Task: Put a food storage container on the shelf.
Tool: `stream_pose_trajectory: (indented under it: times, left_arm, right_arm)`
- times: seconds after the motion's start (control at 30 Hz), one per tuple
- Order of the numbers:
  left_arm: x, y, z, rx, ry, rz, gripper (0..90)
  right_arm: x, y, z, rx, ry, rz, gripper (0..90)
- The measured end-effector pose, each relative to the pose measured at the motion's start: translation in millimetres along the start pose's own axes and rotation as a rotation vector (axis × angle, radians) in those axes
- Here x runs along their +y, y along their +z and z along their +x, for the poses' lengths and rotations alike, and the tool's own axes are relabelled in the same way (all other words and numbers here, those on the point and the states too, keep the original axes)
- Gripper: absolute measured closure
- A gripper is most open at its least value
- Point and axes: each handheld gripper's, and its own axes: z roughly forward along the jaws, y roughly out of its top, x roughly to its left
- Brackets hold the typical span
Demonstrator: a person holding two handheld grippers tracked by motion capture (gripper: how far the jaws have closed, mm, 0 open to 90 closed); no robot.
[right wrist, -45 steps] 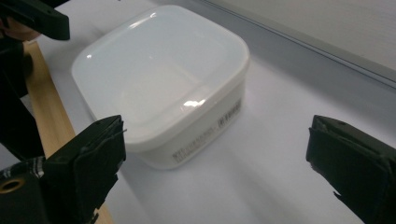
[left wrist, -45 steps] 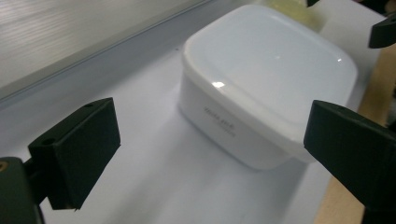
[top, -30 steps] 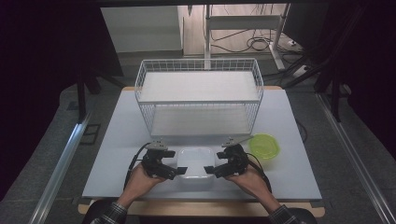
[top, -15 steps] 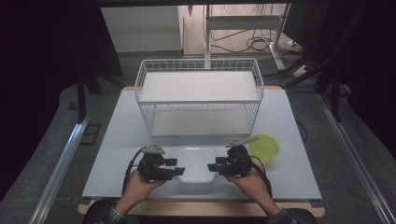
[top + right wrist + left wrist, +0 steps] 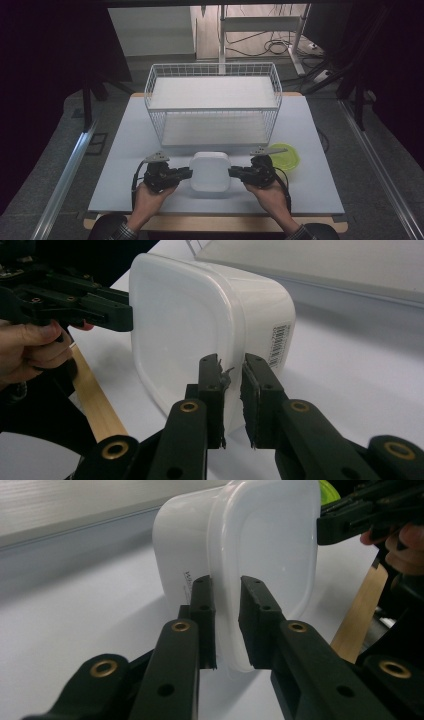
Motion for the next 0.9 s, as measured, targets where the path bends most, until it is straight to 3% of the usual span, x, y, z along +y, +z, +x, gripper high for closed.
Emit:
stream_pose_trajectory:
  times: [0.47, 0.9]
  left_arm:
    - [13.7, -5.4, -5.6, 0.031, 0.031, -0.037, 79.1]
    - [47.5, -19.4, -12.4, 0.068, 0.081, -0.082, 78.8]
  right_arm:
    - [8.5, -6.3, 4.1, -0.014, -0.046, -0.067, 79.3]
    - [39.7, -21.2, 11.8, -0.031, -0.097, -0.133, 79.3]
